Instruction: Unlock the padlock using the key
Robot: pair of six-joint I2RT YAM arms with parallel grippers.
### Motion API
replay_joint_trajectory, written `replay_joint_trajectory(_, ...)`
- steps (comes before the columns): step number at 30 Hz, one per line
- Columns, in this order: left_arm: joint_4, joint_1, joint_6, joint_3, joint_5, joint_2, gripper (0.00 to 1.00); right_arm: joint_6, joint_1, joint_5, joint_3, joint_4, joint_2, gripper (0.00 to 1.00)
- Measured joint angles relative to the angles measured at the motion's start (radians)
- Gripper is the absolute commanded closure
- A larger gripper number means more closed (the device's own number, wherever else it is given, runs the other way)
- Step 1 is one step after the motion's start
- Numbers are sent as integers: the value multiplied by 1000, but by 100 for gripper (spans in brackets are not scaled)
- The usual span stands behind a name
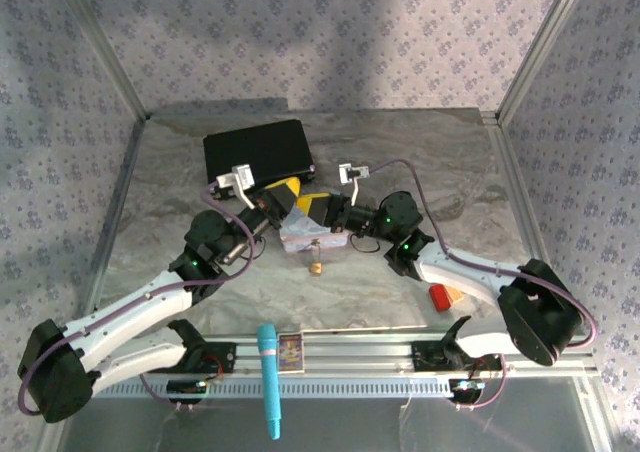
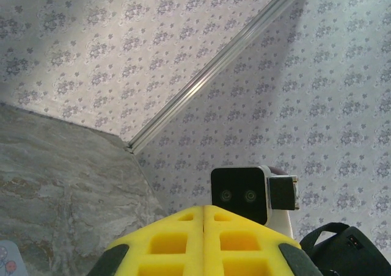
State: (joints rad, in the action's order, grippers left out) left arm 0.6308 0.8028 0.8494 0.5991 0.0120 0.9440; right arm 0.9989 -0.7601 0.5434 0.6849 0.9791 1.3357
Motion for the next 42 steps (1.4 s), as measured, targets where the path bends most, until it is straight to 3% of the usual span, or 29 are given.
replay_joint_trajectory(3,0,0,1,0,3,0,100,3,0,2,0,11,1,85)
replay_joint_trajectory(6,3,0,8,0,5,2,100,7,0,5,-2,21,2,98)
replay_joint_trajectory(13,-5,0,8,0,7,9,100,12,7,6,-21,33,1,100)
replay_joint_trajectory(14,-7,0,9,0,7,10,93,12,10,6,-25,35,0,100)
replay_joint_trajectory(15,-13,0,9,0,7,12,70,12,14,7,-29,34,-3,100)
replay_joint_trajectory(16,-22,2,9,0,8,13,38,12,19,7,-35,32,-6,100)
replay_joint_trajectory(17,-28,2,11,0,11,13,21,11,26,7,-41,23,-11,100)
replay_joint_trajectory(19,-46,1,12,0,29,7,0,10,48,6,-55,-13,-26,100)
replay_joint_trajectory(24,-228,1,16,22,109,-36,1,-26,95,-13,-69,-169,-85,100)
replay_joint_trajectory(28,-463,-8,11,113,165,-45,11,-81,106,-48,-77,-338,-146,100)
replay_joint_trajectory(31,-618,-11,-8,182,180,-25,13,-138,105,-94,-77,-499,-188,100)
replay_joint_trajectory(32,-664,-11,-13,202,180,-11,13,-156,105,-108,-77,-545,-199,100)
replay_joint_trajectory(35,-781,-11,-35,238,174,47,0,-204,106,-154,-77,-694,-226,100)
replay_joint_trajectory(42,-916,35,-18,215,153,128,0,-246,127,-232,-93,-893,-293,100)
